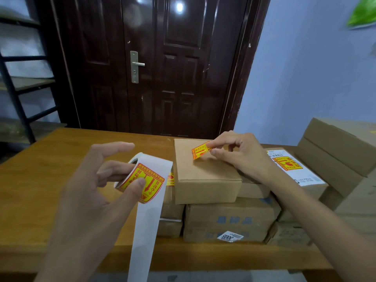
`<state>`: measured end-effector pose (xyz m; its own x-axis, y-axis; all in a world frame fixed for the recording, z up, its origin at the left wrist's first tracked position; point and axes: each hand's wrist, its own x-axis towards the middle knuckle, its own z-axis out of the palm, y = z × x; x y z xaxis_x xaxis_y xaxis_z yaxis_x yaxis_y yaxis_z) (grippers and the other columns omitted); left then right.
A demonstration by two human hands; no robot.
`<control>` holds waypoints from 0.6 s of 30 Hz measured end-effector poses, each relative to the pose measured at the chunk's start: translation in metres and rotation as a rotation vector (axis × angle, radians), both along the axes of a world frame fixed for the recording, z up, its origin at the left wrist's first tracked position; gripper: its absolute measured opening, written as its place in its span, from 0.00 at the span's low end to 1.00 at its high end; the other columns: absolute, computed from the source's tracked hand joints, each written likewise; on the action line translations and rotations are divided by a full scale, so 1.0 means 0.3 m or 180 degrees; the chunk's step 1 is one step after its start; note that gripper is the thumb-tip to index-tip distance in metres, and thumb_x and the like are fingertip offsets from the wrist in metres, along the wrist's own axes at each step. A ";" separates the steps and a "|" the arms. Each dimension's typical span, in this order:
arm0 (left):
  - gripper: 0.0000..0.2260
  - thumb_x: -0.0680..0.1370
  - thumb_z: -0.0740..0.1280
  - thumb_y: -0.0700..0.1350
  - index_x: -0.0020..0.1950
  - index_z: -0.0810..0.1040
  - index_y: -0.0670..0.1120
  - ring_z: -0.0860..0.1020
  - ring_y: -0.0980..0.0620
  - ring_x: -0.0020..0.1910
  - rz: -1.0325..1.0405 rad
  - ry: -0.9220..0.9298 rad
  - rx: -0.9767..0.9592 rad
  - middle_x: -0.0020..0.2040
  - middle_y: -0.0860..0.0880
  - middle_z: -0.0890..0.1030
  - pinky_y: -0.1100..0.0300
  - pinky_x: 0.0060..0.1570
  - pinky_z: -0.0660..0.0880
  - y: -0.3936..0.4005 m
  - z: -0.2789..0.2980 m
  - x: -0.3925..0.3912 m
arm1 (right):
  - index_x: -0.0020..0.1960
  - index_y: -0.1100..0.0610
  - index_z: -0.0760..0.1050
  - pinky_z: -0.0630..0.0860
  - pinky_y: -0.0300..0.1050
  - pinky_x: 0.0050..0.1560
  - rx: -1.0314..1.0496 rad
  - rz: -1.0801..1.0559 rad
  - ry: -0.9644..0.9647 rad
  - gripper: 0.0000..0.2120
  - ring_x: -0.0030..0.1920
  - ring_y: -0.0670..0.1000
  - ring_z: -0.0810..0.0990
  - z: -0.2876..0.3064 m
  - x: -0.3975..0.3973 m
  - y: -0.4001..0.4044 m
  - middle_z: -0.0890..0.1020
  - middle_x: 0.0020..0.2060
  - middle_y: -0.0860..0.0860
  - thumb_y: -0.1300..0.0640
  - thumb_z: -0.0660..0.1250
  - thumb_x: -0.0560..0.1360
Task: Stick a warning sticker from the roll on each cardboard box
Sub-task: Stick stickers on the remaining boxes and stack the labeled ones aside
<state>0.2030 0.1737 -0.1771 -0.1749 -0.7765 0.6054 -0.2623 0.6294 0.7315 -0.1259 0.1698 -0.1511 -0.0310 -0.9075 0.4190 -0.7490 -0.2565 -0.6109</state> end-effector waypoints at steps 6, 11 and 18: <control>0.24 0.70 0.75 0.53 0.64 0.73 0.64 0.80 0.67 0.53 0.0005 0.0003 0.0103 0.48 0.60 0.85 0.83 0.45 0.70 -0.003 -0.010 -0.001 | 0.57 0.38 0.86 0.77 0.64 0.49 0.0012 0.0074 0.0284 0.10 0.51 0.56 0.80 -0.019 -0.023 -0.015 0.85 0.51 0.42 0.44 0.75 0.77; 0.25 0.69 0.74 0.54 0.64 0.72 0.63 0.79 0.70 0.53 -0.0042 -0.0021 0.0061 0.48 0.60 0.85 0.84 0.45 0.69 -0.010 -0.013 -0.012 | 0.57 0.43 0.87 0.78 0.58 0.52 0.0019 0.0091 0.0542 0.09 0.56 0.48 0.80 -0.012 -0.026 -0.011 0.85 0.52 0.39 0.52 0.76 0.78; 0.24 0.70 0.75 0.53 0.62 0.71 0.68 0.81 0.67 0.53 -0.0071 -0.0056 0.0132 0.44 0.62 0.85 0.81 0.42 0.72 0.002 0.000 -0.019 | 0.57 0.43 0.87 0.78 0.44 0.57 0.0076 0.0065 0.0682 0.18 0.59 0.43 0.78 -0.008 -0.008 -0.009 0.82 0.54 0.39 0.45 0.61 0.75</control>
